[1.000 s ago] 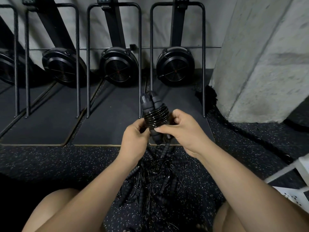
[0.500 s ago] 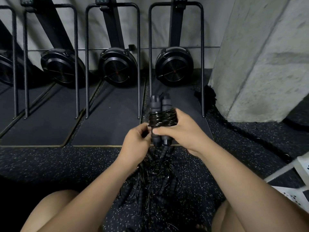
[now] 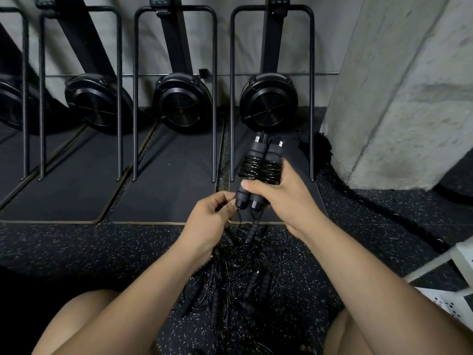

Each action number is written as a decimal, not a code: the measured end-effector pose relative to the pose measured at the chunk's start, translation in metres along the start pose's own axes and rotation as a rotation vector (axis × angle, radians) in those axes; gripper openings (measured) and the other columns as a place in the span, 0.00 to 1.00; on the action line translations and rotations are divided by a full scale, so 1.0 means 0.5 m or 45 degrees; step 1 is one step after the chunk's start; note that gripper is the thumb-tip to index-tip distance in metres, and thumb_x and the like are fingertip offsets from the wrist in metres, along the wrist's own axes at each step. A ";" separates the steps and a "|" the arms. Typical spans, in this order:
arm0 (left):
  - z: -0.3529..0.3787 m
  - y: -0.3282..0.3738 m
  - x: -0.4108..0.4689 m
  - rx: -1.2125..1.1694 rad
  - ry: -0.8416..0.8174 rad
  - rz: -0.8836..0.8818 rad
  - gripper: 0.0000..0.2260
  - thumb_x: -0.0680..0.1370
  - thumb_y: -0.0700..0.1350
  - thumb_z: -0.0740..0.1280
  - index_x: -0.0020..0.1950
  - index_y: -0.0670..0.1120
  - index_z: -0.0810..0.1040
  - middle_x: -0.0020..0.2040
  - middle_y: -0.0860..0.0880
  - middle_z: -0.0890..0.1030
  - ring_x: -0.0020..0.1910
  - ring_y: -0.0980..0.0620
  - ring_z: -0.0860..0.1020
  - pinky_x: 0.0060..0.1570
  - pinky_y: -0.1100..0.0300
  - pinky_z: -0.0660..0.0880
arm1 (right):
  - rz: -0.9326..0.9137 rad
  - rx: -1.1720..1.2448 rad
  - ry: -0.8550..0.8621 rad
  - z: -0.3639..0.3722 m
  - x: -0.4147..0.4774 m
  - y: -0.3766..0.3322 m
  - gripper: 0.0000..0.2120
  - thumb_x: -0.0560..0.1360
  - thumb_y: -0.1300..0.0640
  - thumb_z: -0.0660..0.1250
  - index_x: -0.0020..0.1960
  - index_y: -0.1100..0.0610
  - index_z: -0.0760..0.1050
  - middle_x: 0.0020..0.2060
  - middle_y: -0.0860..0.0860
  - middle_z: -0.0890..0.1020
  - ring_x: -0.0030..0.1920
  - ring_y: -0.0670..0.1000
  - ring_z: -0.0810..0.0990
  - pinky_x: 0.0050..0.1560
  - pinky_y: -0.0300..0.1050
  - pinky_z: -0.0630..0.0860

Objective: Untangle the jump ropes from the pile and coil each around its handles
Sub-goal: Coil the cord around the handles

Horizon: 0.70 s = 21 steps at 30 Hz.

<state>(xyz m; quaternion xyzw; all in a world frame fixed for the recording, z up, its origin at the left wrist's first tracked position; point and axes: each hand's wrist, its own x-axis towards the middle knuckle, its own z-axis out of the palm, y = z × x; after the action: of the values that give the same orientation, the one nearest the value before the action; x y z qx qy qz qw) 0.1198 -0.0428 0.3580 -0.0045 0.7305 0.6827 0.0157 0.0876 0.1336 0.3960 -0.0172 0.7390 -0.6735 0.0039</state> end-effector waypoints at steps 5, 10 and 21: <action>0.010 0.004 0.003 0.020 -0.020 -0.026 0.09 0.86 0.38 0.64 0.53 0.44 0.85 0.34 0.61 0.79 0.34 0.62 0.72 0.41 0.63 0.68 | -0.126 -0.233 0.097 0.001 -0.003 -0.004 0.22 0.71 0.50 0.84 0.58 0.46 0.76 0.50 0.39 0.87 0.52 0.41 0.85 0.58 0.51 0.83; 0.013 -0.002 0.007 -0.026 -0.013 -0.091 0.11 0.86 0.36 0.64 0.49 0.45 0.84 0.32 0.57 0.77 0.33 0.57 0.69 0.36 0.65 0.67 | -0.184 -0.399 0.103 0.000 -0.008 -0.011 0.22 0.71 0.47 0.82 0.56 0.47 0.73 0.49 0.42 0.85 0.49 0.38 0.83 0.51 0.43 0.80; -0.010 -0.013 0.024 -0.128 -0.034 -0.349 0.08 0.83 0.34 0.67 0.51 0.41 0.86 0.32 0.52 0.76 0.30 0.55 0.65 0.35 0.60 0.64 | -0.256 -0.667 -0.023 0.005 -0.011 -0.020 0.24 0.72 0.47 0.82 0.56 0.47 0.69 0.49 0.40 0.83 0.50 0.35 0.80 0.44 0.30 0.73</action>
<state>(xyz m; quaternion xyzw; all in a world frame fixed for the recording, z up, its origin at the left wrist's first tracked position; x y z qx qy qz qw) 0.1080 -0.0479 0.3515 -0.0958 0.6875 0.7100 0.1181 0.0933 0.1302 0.4058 -0.0970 0.8824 -0.4563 -0.0611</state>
